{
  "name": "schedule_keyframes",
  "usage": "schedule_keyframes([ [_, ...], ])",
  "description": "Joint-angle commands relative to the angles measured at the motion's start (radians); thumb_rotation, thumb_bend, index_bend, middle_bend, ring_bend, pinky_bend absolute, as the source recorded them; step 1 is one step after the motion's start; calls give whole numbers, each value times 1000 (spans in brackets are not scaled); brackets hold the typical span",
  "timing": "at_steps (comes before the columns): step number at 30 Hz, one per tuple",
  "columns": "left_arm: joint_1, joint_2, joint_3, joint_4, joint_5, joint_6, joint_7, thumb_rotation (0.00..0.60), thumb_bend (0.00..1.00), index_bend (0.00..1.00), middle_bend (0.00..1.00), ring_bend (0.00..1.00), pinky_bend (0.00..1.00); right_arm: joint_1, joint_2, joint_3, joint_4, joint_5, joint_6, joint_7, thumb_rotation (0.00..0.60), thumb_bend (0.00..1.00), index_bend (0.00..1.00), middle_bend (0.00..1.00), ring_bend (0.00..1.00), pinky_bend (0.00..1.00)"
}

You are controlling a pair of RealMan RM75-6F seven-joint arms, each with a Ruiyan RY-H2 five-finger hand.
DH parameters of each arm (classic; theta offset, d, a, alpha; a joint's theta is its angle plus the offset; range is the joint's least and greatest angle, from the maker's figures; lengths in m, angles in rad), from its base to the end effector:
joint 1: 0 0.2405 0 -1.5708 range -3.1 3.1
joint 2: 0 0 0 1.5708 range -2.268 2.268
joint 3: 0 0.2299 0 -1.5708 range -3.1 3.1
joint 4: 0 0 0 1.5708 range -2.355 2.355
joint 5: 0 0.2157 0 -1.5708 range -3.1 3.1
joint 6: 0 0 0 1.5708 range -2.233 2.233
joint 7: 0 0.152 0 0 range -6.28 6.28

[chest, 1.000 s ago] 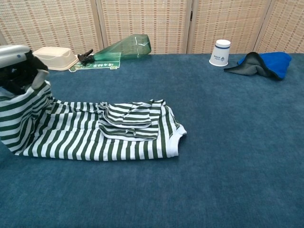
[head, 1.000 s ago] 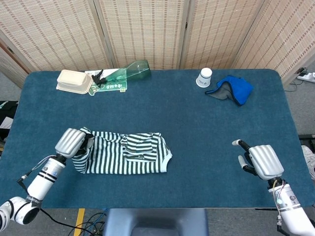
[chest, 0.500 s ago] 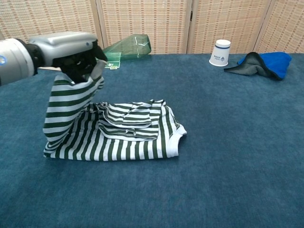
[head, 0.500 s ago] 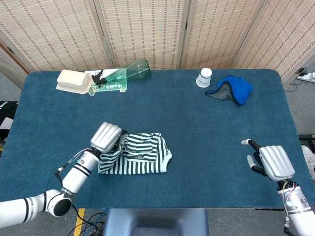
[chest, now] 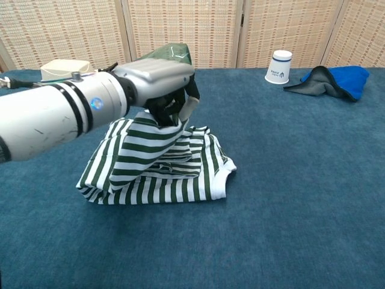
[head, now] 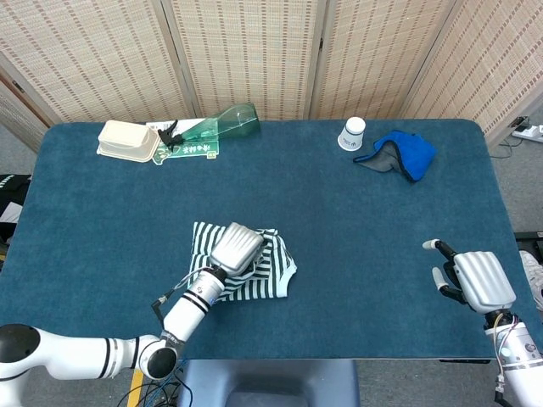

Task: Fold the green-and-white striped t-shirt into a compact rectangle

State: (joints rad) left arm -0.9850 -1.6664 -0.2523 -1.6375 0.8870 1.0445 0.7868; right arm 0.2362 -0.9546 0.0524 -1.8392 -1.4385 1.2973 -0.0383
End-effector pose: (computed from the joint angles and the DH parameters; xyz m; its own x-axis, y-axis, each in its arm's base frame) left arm -0.0036 0.3179 -0.0484 0.5658 0.1275 0.8146 0.7266 -0.5441 -0.4195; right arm -0.2437 -0.2213 0.1450 0.3806 -0.1384 0.9143 -0.9234 -0.1097 0.3678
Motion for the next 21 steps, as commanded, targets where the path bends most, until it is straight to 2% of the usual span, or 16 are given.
schedule_keyframes([
  [1,-31,-57,-3,50,-44,20,31,600,577,693,880,831,905,-1,0,1,3,0,-2,3,600,508,300,948,982,1000],
  [16,-109,-189,-31,189,-141,40,107,600,576,683,879,830,905,-12,9,2,20,7,-6,31,600,508,300,948,982,1000],
  [19,-117,-212,-33,211,-162,36,111,600,574,635,864,820,905,-15,10,2,25,9,-6,37,600,508,300,948,982,1000],
  [21,-121,-222,-35,223,-173,33,112,600,567,544,838,799,898,-16,10,3,27,10,-6,40,600,508,300,948,982,1000],
])
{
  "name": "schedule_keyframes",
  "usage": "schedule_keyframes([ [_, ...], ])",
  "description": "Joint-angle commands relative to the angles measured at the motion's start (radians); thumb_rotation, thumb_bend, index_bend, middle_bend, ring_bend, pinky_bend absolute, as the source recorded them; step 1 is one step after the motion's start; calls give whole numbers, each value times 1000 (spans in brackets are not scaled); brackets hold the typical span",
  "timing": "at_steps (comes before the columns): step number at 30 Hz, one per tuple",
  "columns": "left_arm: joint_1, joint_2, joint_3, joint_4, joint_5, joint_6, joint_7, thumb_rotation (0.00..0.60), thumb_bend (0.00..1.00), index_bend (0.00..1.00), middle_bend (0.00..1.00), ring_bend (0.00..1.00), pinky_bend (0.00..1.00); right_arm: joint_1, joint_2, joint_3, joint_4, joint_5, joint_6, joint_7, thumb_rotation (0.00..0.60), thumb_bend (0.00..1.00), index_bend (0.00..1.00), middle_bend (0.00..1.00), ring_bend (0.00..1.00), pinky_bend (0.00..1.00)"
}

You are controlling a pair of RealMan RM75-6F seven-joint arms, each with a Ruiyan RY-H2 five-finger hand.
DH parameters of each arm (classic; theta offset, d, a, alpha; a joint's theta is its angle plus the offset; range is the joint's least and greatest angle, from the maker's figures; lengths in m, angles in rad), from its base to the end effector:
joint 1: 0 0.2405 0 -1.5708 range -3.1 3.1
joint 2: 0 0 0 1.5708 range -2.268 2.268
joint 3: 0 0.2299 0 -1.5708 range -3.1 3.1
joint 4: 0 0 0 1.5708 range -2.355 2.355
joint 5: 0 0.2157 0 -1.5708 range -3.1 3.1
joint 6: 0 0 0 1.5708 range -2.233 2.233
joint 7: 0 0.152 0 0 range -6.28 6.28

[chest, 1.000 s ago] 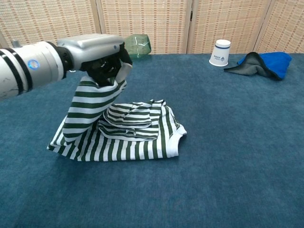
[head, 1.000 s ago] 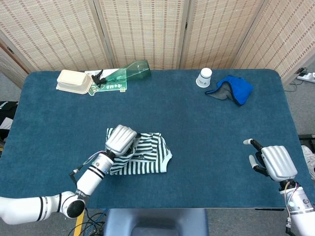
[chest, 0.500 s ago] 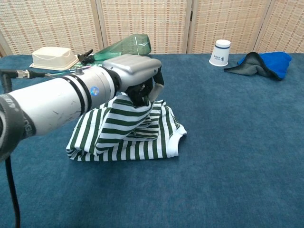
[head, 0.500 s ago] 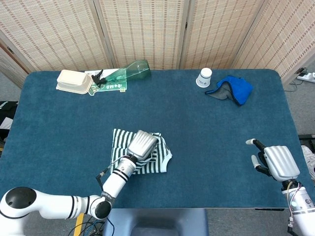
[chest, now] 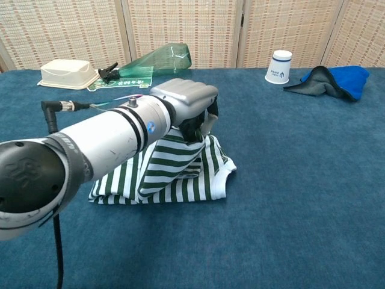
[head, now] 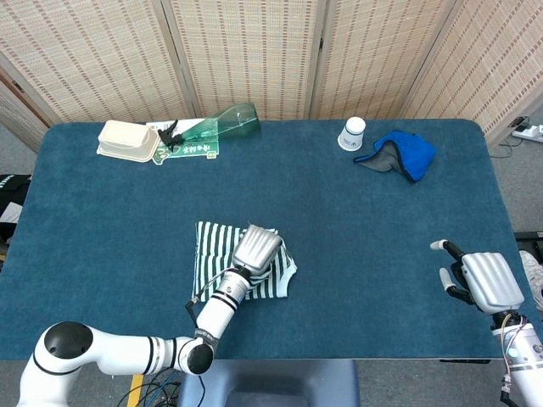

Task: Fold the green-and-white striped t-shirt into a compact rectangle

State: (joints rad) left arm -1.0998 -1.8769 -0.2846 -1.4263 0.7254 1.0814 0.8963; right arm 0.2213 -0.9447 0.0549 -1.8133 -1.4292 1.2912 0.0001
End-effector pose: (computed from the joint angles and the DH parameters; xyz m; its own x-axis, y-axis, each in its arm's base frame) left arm 0.0152 0.3252 -0.0942 0.6070 0.1451 0.7814 0.7329 -0.4826 -0.4796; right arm -0.2549 -0.2197 0.1508 0.3722 -0.1439 0.9169 -0.9280 -0.0777 0.3644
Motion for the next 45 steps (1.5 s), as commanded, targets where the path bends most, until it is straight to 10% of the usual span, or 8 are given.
schedule_keyframes([
  [1,-8,-19,-4,21,-16,-2,2,600,543,461,822,787,894,-2,1,1,2,1,0,4,600,508,300,948,982,1000],
  [8,-10,-59,-36,63,-14,33,-34,600,209,9,800,775,889,-8,0,0,10,-2,3,18,600,509,300,948,982,1000],
  [21,20,-16,-96,12,-7,81,-81,600,151,0,790,767,889,-17,6,3,6,-12,16,23,600,508,300,948,982,1000],
  [31,121,137,28,-146,103,102,-115,600,151,0,790,767,889,-18,0,3,13,-20,15,31,600,508,300,948,982,1000],
  [45,148,28,138,-125,241,101,-110,600,150,0,789,767,888,-26,5,0,12,-13,12,30,600,509,300,948,982,1000],
])
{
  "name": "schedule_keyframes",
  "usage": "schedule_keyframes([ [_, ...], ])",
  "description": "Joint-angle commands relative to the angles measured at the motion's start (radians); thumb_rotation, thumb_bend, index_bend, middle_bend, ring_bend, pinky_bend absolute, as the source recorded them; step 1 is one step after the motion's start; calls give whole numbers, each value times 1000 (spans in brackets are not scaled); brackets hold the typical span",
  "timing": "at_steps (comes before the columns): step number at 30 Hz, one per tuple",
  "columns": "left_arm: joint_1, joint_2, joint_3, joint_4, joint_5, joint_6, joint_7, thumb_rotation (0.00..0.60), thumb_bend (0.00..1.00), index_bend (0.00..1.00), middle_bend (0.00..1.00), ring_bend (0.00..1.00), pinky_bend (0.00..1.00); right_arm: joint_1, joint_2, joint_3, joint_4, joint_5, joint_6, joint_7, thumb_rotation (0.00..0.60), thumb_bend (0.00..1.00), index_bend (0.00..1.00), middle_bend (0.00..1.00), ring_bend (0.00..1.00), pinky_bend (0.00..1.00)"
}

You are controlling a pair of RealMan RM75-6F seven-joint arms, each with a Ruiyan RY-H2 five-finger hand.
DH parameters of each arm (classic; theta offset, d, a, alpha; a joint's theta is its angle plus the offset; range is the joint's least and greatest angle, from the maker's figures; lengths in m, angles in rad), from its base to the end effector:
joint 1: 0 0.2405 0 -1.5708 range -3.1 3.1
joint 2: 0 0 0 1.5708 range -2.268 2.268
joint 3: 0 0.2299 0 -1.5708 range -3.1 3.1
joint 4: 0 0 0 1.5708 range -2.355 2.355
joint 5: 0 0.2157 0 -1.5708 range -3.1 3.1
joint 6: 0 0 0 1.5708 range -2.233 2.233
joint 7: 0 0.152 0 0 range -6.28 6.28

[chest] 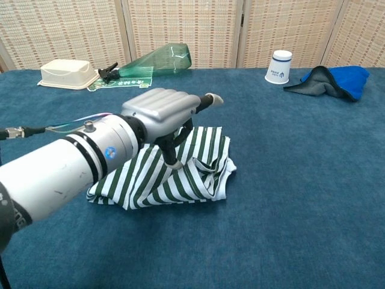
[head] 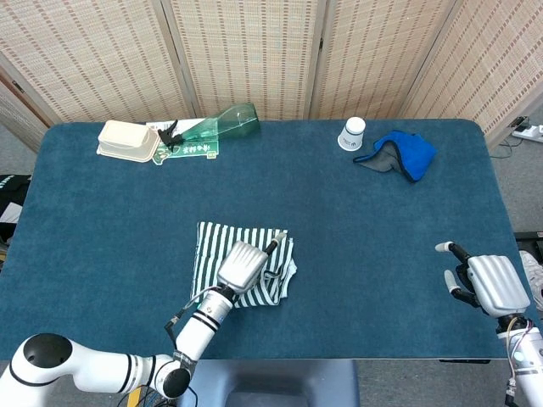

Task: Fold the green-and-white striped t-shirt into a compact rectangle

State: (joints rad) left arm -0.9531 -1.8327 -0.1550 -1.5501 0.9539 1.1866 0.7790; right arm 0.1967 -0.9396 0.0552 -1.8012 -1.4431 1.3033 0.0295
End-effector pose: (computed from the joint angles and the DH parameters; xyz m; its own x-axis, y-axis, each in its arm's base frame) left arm -0.0132 0.2869 -0.0830 0.5516 0.1145 0.8262 0.7389 -0.5266 -0.4204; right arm -0.2608 -0.2143 0.1546 0.3599 -0.1392 0.9225 -0.9329 -0.0627 0.3545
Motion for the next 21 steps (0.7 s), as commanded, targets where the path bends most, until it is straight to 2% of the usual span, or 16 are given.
schedule_keyframes([
  [1,1,-23,11,-4,17,-4,9,600,151,0,790,767,888,-2,0,0,1,2,0,1,600,508,300,948,982,1000],
  [6,3,-60,16,-10,43,-7,20,600,151,0,789,767,887,-4,1,0,4,8,-2,1,600,508,300,948,982,1000],
  [13,13,-99,13,21,8,-38,29,600,151,0,788,767,878,-9,3,1,1,10,4,4,600,508,300,949,982,1000],
  [17,39,-64,7,-13,31,-27,-15,600,151,0,771,753,878,-11,5,3,1,13,6,6,600,508,300,948,982,1000],
  [21,80,24,-13,-85,75,8,-88,600,151,0,736,723,878,-10,8,5,2,15,2,6,600,509,300,948,978,1000],
])
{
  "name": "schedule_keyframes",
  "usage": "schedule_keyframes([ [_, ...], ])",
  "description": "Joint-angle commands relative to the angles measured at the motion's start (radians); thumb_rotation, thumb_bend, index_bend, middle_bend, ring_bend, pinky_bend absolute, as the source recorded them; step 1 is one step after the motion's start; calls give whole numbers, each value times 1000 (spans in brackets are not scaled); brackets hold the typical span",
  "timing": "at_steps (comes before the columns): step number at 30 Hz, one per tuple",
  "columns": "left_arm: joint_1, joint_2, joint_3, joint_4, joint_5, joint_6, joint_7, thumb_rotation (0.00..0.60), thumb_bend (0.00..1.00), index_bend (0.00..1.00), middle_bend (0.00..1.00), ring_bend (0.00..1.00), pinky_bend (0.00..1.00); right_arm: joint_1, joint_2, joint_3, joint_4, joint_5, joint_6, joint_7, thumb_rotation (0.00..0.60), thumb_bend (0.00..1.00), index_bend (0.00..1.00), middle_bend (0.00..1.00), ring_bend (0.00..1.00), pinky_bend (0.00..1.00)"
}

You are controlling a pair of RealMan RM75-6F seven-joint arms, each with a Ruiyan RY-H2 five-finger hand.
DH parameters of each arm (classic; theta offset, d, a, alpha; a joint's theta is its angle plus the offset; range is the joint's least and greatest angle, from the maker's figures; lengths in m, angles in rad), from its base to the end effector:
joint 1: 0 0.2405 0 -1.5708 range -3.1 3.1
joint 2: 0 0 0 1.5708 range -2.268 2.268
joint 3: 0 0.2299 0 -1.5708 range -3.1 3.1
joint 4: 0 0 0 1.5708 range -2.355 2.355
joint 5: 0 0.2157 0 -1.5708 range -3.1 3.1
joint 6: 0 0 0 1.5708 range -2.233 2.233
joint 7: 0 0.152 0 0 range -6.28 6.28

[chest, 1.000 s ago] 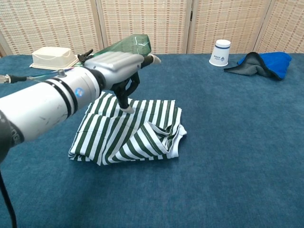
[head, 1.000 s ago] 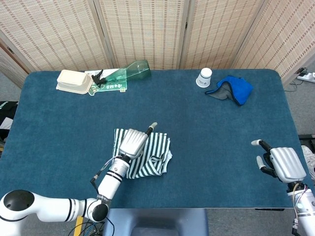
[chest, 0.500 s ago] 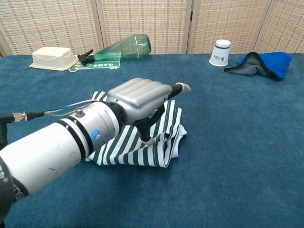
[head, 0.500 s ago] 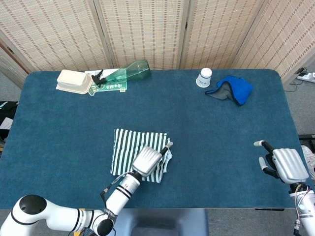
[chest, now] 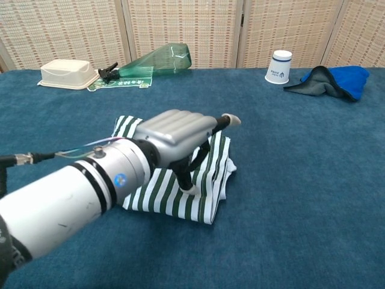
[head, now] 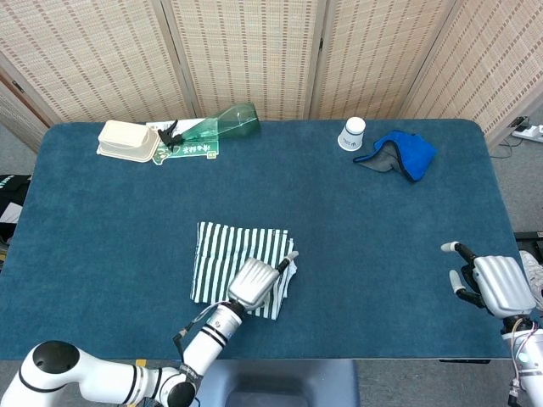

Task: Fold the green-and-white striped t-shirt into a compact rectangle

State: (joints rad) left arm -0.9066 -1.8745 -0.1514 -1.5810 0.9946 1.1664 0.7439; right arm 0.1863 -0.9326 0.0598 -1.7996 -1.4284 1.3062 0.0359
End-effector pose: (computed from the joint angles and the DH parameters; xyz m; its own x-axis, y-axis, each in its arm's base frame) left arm -0.0073 0.2648 -0.0939 0.4914 0.1867 0.8507 0.7703 -0.5489 -0.3245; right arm -0.2651 -0.2129 0.1587 0.3564 -0.1343 0.9246 -0.9342 -0.0383 0.3546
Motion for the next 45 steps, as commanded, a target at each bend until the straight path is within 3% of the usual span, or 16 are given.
schedule_keyframes([
  [1,49,102,-23,-80,43,38,-73,600,151,0,722,710,878,2,4,1,0,0,-2,-2,600,509,300,948,975,1000],
  [8,156,324,-27,-190,95,103,-202,600,151,0,675,650,861,2,19,8,4,8,-3,-3,600,508,300,916,933,1000],
  [14,252,453,6,-155,163,151,-332,600,150,14,626,576,792,4,20,9,22,20,-14,-7,600,509,300,792,811,989],
  [20,339,511,52,-78,231,214,-402,600,150,77,511,440,671,11,12,5,56,2,-22,-13,600,517,294,569,563,749],
  [25,425,535,77,-19,263,287,-473,600,151,112,447,365,575,15,-20,-8,136,-57,-2,-33,600,530,171,338,319,501],
  [29,497,561,100,12,283,339,-527,600,151,114,427,348,535,2,-65,-13,198,-92,44,-38,600,531,106,221,192,354],
  [45,746,645,212,43,408,499,-658,600,151,130,418,344,501,-86,-160,-24,321,-99,184,-46,600,509,85,184,157,310],
])
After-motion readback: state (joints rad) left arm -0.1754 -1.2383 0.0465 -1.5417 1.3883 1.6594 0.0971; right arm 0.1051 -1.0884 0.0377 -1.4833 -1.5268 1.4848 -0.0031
